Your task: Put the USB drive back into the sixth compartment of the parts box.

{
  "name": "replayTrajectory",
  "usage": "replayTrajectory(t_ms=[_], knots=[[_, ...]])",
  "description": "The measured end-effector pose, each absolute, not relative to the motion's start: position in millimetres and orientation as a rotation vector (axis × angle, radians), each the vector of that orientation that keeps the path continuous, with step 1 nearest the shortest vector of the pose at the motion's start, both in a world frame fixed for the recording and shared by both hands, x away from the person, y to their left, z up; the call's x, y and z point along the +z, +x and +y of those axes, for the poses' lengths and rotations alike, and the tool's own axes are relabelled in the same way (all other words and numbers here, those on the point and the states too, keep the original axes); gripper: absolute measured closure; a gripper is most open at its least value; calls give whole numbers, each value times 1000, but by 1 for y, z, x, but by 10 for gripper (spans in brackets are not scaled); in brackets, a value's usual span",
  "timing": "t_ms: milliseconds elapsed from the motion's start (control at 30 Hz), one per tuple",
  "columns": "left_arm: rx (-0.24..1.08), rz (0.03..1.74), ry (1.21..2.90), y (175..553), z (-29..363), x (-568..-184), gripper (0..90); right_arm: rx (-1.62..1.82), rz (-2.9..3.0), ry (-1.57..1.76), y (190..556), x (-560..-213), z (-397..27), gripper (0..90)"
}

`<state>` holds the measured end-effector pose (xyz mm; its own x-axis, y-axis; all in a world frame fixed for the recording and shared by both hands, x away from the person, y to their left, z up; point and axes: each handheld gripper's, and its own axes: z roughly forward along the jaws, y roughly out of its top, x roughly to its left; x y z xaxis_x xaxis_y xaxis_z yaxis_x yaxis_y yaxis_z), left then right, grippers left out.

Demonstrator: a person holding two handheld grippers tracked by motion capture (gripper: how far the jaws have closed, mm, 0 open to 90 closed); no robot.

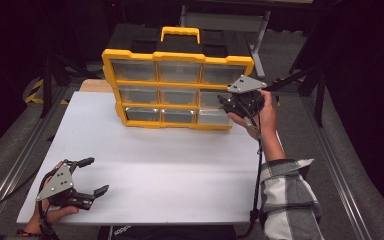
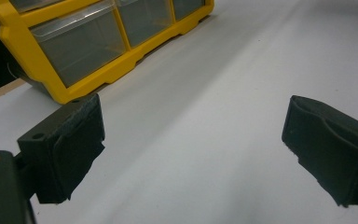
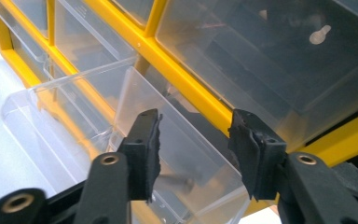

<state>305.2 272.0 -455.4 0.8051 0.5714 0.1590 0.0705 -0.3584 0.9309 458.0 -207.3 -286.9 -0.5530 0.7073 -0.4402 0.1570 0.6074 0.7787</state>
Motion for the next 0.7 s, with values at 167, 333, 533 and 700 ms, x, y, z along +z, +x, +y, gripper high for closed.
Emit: replayTrajectory(t_ms=[167,333,533,700], knots=[[566,491,1887,306,272,-456,68,914,2028,684,456,-285,-209,578],[570,492,1886,305,272,-455,68,973,1986,690,449,-282,-211,601],[566,495,1883,306,273,-455,68,1032,1934,684,439,-280,-213,661],[569,492,1886,306,273,-455,69,1085,1903,698,432,-282,-213,714]])
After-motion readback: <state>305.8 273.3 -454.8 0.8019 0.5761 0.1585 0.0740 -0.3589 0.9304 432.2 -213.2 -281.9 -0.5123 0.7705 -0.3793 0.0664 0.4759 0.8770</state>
